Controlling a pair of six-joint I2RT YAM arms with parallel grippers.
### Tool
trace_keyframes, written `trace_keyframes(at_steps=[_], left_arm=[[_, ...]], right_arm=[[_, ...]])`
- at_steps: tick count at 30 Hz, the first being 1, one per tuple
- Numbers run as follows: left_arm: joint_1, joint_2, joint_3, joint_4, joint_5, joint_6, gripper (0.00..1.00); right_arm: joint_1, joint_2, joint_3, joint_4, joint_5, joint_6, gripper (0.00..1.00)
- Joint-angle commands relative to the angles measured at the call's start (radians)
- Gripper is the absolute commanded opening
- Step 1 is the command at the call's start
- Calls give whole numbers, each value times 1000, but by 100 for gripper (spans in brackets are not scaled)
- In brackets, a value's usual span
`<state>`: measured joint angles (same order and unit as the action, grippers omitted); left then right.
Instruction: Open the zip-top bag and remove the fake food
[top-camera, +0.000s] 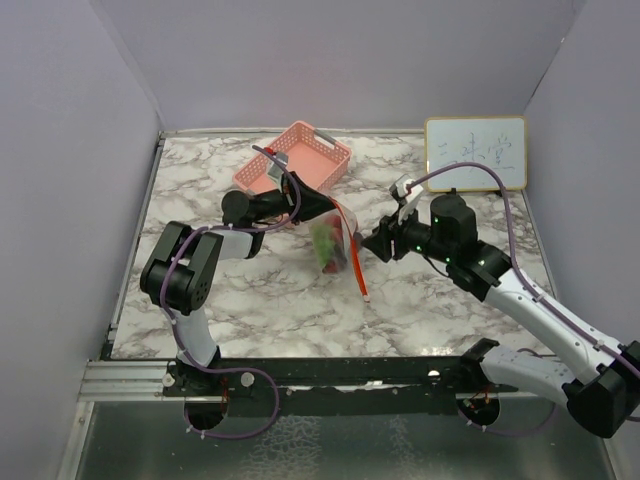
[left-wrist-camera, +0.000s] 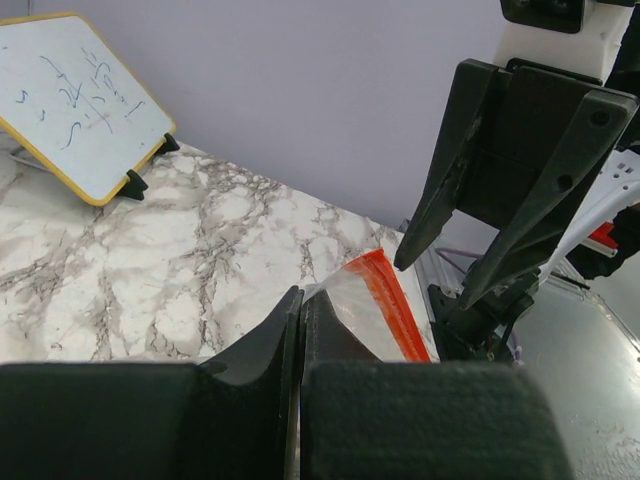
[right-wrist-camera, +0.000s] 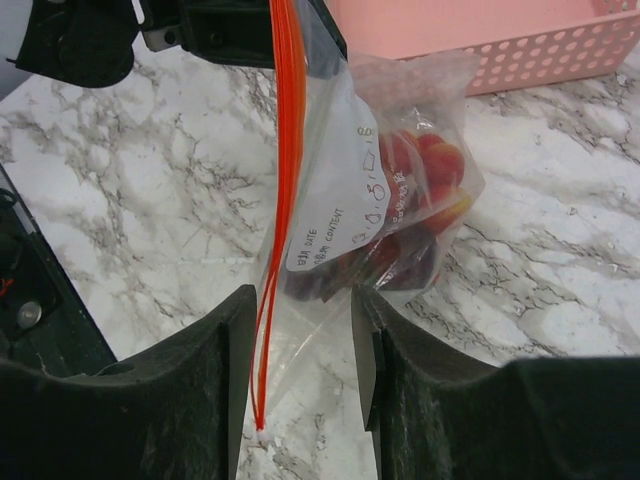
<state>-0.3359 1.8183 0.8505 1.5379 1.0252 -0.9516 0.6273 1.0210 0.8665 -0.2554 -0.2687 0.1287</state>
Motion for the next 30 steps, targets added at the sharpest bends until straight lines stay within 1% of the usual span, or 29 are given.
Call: trace_keyframes(at_steps=[1,6,9,14,18,21,23,25,27,30], left_arm=[[-8,6,5,235,6,-1,0],[-7,-9,7,235,0,-12,0],[-8,-17,7,235,-8,-17,0],[-8,-13,17,235,-10,-26,0],[-10,-18,24,235,-14,-34,0],[-11,-29,31,235,-16,-44,0],[-12,-40,31,235,-16,-51,0],[-12,-56,27,235,-14,-57,0],[-11,-75,23,234,-14,-58,0],[-11,-97,17,234,-13,-61,0]], right_arm=[[1,5,-13,87,-57,20,40],[1,22,-53,123,-96,46,33],[1,29,-80,156,-122,70,32],[2,41,-88,194,-166,96,33],[1,53,-87,202,-173,98,39],[2,68,-99,226,-177,103,38],[1,81,-105,253,-193,115,33],[2,98,-103,279,-204,126,25],[2,114,-95,293,-204,130,14],[1,123,-78,299,-195,129,4]])
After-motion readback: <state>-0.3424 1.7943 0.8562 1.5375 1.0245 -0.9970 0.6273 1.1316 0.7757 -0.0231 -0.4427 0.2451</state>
